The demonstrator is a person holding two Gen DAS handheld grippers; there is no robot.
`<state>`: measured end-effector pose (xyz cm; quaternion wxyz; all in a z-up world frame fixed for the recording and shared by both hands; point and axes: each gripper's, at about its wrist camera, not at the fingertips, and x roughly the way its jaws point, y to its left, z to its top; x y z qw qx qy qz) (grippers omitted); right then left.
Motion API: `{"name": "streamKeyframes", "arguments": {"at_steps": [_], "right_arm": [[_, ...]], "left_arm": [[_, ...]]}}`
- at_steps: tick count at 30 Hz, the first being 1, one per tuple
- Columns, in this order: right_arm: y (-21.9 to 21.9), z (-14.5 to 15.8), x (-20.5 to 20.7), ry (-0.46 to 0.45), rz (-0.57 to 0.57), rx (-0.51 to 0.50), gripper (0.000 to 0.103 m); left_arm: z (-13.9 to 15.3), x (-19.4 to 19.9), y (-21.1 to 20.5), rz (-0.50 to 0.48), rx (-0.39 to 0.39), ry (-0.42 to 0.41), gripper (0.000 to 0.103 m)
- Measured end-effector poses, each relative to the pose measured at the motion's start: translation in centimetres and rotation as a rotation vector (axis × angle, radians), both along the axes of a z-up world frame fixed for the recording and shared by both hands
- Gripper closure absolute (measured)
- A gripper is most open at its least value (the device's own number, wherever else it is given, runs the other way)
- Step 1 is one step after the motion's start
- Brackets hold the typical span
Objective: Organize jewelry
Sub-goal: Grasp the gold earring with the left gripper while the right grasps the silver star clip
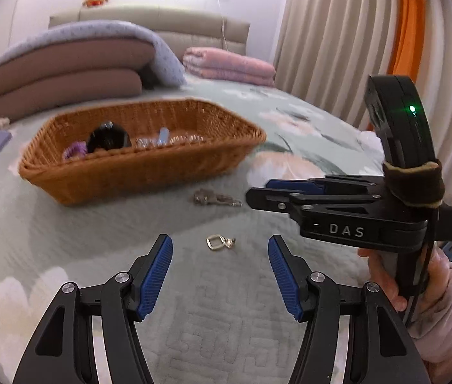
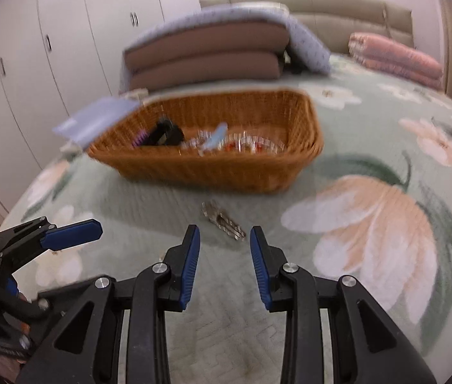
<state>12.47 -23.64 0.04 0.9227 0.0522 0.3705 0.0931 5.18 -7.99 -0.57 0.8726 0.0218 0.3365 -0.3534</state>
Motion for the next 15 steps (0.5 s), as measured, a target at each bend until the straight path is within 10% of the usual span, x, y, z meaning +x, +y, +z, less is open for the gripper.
{"name": "streamKeyframes", "arguments": {"at_steps": [9,15], "right_arm": [[-0.3,-0.8,3.0,0.064,0.100,-0.077,0.068],[-0.7,-2.1,4.7,0.115,0.209,-0.072,0.068]], "left_arm": [[-1.5,2.2,-0.8,-0.141,-0.014,0.196,0.039],[-1.2,3.3,-2.5,-0.217,0.156,0.142,0.055]]}}
